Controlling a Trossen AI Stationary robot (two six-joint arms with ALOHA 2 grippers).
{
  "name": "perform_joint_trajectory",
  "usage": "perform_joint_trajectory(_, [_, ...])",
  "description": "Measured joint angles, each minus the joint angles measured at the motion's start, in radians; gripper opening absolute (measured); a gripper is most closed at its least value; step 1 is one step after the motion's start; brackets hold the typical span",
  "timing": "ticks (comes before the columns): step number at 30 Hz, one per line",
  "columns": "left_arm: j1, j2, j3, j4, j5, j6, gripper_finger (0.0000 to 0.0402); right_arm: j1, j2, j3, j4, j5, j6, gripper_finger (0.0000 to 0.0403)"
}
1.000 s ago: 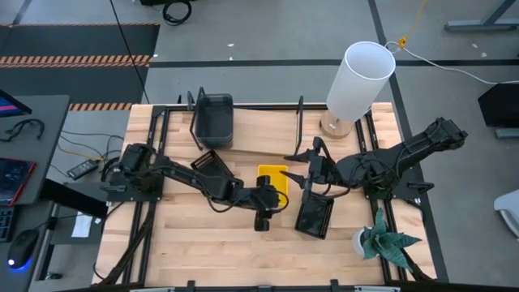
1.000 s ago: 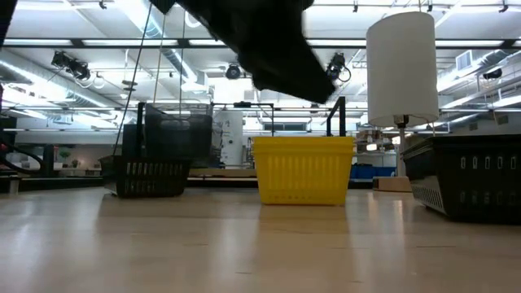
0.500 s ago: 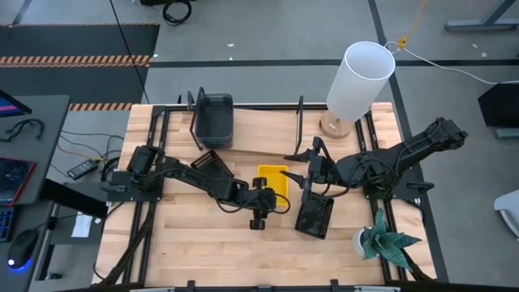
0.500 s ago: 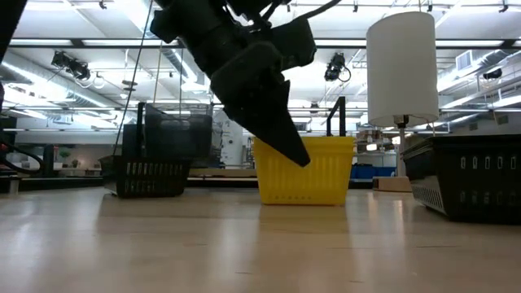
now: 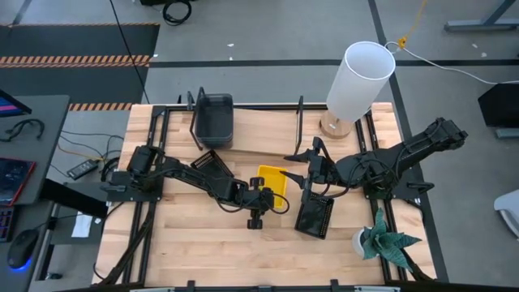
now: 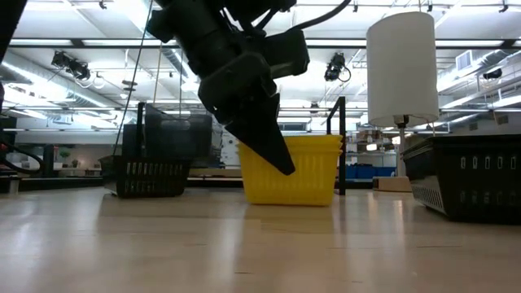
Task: Stack baskets on shelf by color
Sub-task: Put the stacked yellow bins on the shelf
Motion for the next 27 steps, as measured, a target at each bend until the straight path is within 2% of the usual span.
perform_joint_trajectory(6, [0.000,-0.002,0.001,-0.009,-0.007,0.004,0.0019,0.000,0.000,0.000,0.000,0.000,0.000,0.0195])
perform_joint_trajectory(21, [0.000,-0.002,0.001,-0.012,-0.002,-0.003,0.0019,0.000,0.000,0.000,-0.002,0.000,0.000,0.0195])
perform_joint_trajectory(27, [-0.003,-0.047,0.001,-0.072,0.004,-0.020,0.0019,0.000,0.000,0.000,-0.016,0.000,0.015,0.0195])
